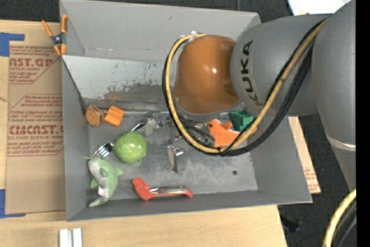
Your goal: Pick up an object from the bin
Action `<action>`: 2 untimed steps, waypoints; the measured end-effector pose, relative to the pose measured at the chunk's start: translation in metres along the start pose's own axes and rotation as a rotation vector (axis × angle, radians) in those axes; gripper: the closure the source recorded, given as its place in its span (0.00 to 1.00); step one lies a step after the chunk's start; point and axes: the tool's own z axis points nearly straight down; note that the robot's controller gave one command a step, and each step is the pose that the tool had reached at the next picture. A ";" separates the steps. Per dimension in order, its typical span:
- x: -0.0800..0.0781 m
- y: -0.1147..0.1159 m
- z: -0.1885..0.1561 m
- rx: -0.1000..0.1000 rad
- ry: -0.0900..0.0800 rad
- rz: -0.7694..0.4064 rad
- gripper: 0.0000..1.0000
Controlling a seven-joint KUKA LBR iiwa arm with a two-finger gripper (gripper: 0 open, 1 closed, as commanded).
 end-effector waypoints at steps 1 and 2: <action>-0.016 0.022 0.025 0.002 -0.011 -0.139 0.00; -0.015 0.031 0.045 0.001 -0.006 -0.227 0.00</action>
Offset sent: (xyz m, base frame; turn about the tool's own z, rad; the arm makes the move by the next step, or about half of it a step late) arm 0.0031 0.0457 -0.0451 0.2426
